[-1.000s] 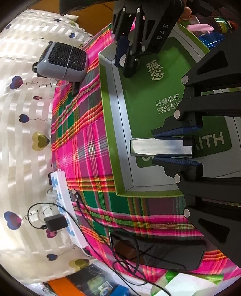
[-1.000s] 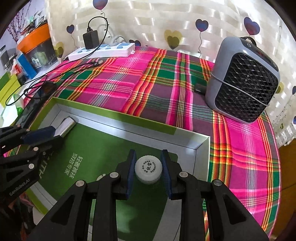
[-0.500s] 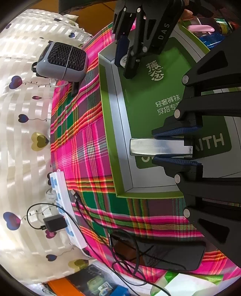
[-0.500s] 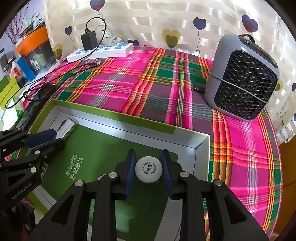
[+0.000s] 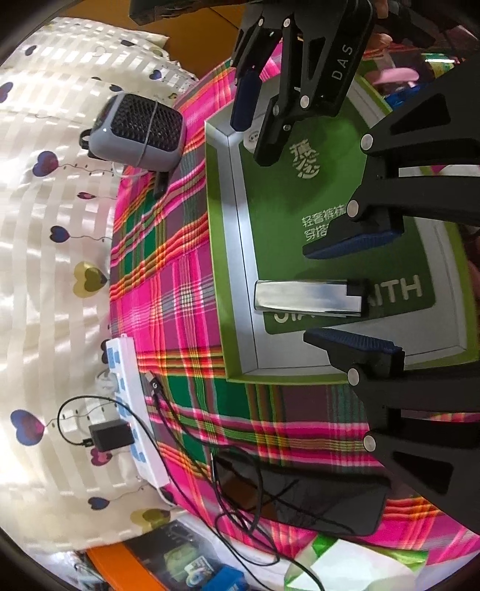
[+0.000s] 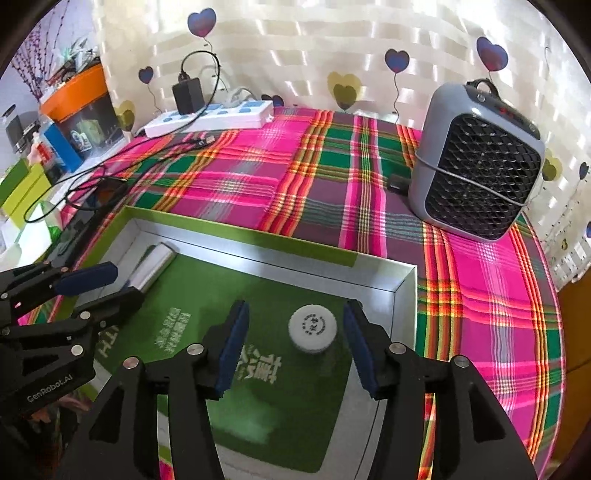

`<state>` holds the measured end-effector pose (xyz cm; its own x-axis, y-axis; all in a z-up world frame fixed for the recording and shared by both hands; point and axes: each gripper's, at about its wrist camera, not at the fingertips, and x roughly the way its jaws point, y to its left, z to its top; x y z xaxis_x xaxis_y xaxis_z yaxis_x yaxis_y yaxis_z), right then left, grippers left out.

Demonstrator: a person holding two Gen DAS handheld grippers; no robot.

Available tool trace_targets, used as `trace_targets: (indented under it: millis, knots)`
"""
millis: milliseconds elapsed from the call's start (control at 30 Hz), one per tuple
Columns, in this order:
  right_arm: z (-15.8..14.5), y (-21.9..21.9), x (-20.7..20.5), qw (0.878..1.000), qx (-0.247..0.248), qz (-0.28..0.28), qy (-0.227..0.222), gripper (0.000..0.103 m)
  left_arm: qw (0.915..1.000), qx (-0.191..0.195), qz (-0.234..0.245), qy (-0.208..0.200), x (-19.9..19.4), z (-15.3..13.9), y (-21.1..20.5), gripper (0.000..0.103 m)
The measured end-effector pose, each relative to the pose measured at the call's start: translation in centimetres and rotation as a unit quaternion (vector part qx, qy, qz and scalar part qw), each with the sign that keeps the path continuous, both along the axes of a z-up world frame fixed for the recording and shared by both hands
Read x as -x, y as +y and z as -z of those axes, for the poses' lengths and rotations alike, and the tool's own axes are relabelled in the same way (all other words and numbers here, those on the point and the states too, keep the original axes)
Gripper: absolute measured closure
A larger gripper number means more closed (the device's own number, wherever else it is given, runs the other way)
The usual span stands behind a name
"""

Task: Organize rigid objects
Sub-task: 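Open the left tool to drop the silver bar while the right tool releases the white container into the box, then grasp the black device with the left tool while the right tool grasps the brown red-capped bottle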

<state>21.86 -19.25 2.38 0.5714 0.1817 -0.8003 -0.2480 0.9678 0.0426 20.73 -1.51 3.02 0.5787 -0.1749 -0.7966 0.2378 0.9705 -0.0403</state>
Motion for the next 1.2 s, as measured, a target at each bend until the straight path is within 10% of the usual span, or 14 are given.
trace_targets:
  millis: [1200]
  knots:
    - [-2.8, -2.0, 15.5, 0.996, -0.034, 0.039, -0.066, 0.049, 0.9955, 0.077, -0.054, -0.015, 13.0, -1.8, 5.4, 0.065]
